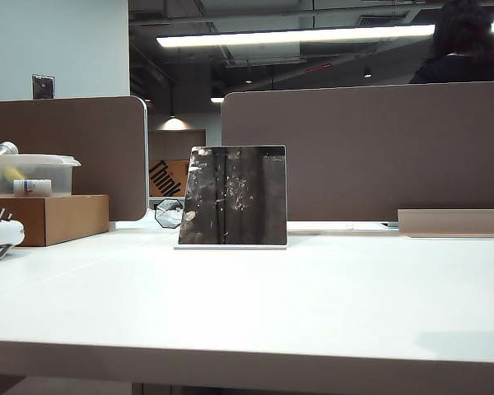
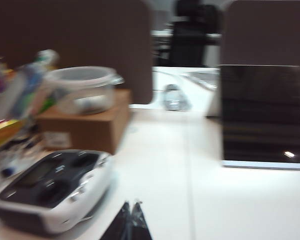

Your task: Push the center of the mirror on the table forward to move it for a short distance.

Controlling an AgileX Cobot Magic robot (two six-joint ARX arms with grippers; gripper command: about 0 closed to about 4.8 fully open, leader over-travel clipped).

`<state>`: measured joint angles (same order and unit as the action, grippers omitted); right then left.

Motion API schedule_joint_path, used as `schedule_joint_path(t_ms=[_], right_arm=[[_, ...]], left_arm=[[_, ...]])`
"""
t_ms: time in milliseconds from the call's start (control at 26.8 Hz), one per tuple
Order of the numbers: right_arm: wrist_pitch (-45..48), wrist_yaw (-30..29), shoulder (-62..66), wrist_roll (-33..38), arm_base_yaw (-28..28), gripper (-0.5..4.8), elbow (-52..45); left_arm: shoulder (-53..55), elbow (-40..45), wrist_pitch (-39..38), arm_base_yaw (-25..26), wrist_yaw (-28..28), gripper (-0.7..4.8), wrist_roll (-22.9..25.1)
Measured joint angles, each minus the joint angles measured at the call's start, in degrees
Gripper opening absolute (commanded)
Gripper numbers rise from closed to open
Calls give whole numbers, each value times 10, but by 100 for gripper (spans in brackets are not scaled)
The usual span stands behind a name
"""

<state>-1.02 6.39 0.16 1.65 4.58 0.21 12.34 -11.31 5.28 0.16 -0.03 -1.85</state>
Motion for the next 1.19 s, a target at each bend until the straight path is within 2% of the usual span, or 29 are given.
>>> schedule_joint_path(t_ms=[186,335,559,708,820,1006,1192], right_arm=[[0,0,0,0,0,-5,0],[0,0,0,0,0,-5,0],[0,0,0,0,0,-5,0],[0,0,0,0,0,-5,0],[0,0,0,0,0,-5,0],[0,0,0,0,0,-5,0],[0,0,0,0,0,-5,0]], left_arm=[[-85,56,1,51,24,-5,-16],[-119,83,0,61,24,-5,-27],[-123,105,1,58,25,-5,-30],[-122,109,-11,56,59,-5,-30],[-122,109,-15,54,63,-5,-30],[-122,109,-15,21,63,-5,-24],[-122,109,-15,15,62,-5,-23]])
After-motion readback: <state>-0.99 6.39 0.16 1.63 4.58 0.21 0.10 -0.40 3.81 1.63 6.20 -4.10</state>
